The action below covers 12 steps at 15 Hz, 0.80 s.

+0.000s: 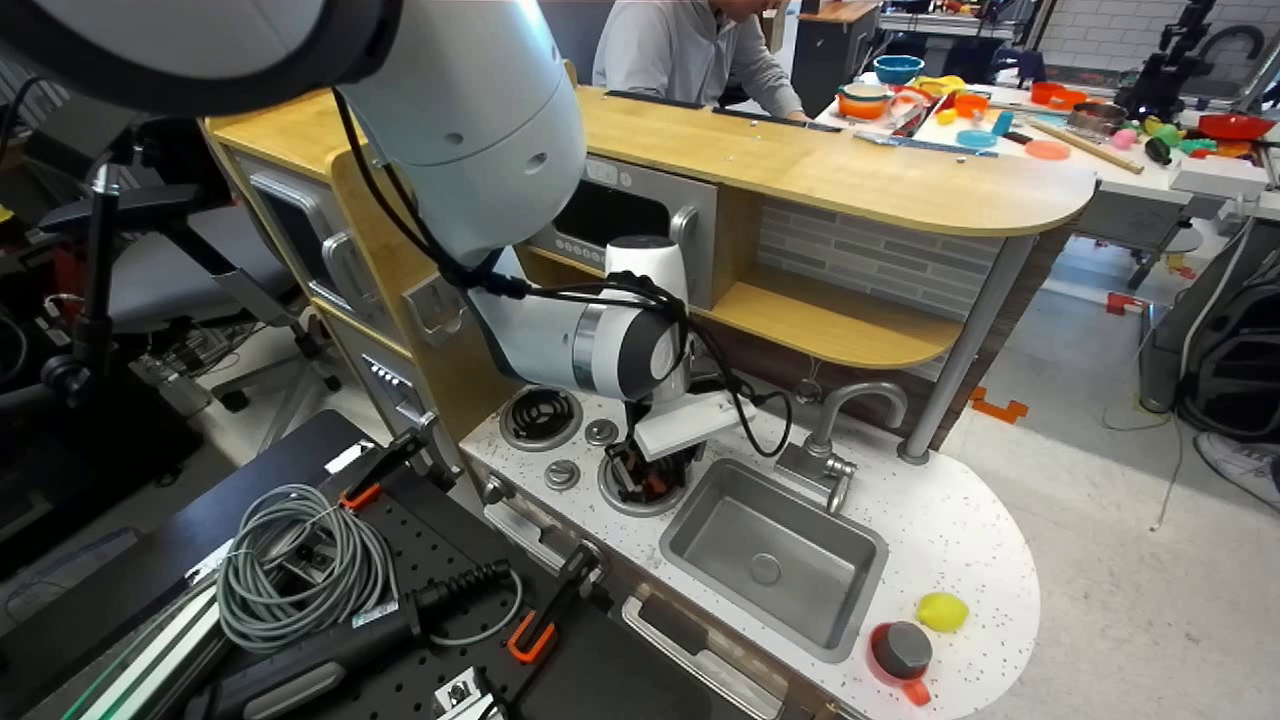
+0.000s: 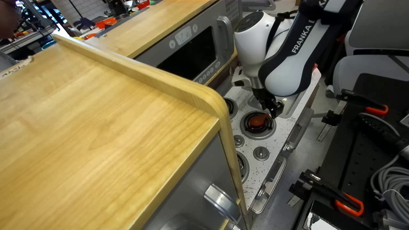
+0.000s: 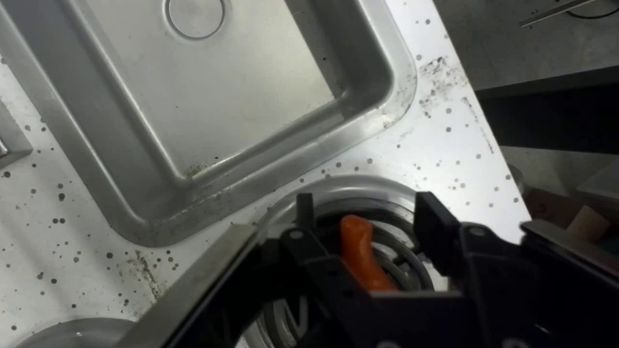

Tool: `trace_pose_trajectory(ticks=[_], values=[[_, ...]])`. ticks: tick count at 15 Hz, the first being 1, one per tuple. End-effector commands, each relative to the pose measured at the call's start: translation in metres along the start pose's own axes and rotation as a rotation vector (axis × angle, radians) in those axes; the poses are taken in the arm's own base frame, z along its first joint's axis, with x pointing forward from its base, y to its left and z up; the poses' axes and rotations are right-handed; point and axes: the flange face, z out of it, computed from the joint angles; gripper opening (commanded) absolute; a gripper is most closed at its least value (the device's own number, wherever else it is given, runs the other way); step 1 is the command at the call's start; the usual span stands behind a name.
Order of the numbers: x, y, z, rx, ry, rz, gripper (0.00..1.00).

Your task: Take the toy drum stick from the sink and place it on the stove

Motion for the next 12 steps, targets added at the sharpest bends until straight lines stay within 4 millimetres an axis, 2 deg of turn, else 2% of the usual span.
trace_pose_trajectory(ticks=[1, 2, 3, 5, 6, 8, 12], values=[[-0.005, -0.007, -0.012, -0.005, 0.039, 0.052, 0.88], [-0.005, -0.008, -0.012, -0.003, 0.048, 0.074, 0.96], [-0.006, -0.008, -0.012, 0.001, 0.061, 0.114, 0.99], [-0.007, -0.010, -0.010, 0.021, 0.078, 0.190, 1.00], [-0.043, -0.017, -0.019, 0.042, 0.064, 0.233, 1.00], [-0.070, -0.024, -0.027, 0.053, 0.083, 0.339, 1.00], [-0.136, -0.042, -0.060, 0.088, 0.125, 0.557, 1.00]])
